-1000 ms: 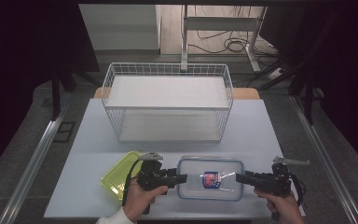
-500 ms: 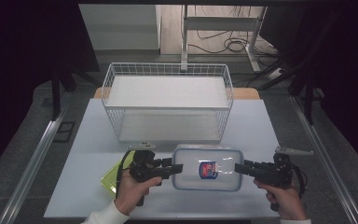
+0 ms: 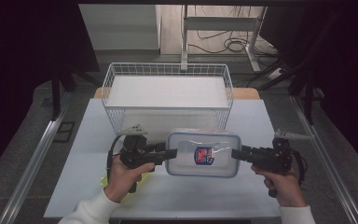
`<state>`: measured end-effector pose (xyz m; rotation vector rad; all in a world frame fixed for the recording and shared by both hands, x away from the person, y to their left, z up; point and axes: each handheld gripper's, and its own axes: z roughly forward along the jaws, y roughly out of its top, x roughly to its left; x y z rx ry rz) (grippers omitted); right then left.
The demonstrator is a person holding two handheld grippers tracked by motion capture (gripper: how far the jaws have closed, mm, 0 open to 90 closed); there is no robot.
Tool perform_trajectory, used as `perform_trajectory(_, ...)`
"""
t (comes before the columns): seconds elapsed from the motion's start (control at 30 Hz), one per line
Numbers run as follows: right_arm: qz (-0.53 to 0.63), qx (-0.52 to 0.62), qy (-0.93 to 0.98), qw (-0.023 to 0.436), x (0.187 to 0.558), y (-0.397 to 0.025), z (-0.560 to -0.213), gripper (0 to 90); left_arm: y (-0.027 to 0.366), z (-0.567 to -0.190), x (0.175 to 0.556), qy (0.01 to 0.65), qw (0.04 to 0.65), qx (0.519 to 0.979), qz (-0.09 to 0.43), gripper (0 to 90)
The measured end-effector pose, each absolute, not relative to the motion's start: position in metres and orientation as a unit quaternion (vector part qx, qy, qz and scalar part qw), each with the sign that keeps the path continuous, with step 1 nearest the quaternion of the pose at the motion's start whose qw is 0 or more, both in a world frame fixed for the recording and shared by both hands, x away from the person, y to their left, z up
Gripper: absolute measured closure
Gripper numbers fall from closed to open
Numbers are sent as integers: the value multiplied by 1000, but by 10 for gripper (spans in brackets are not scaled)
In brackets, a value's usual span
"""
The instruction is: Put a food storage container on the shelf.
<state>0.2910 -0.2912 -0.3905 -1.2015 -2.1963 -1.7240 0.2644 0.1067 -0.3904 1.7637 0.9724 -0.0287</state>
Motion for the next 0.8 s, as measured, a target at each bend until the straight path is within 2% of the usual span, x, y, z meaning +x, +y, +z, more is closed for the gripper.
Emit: perform_trajectory(0.8, -571, -357, -739, 24, 337, -247, -322, 527, 151, -332, 297, 395, 563, 725, 33, 525)
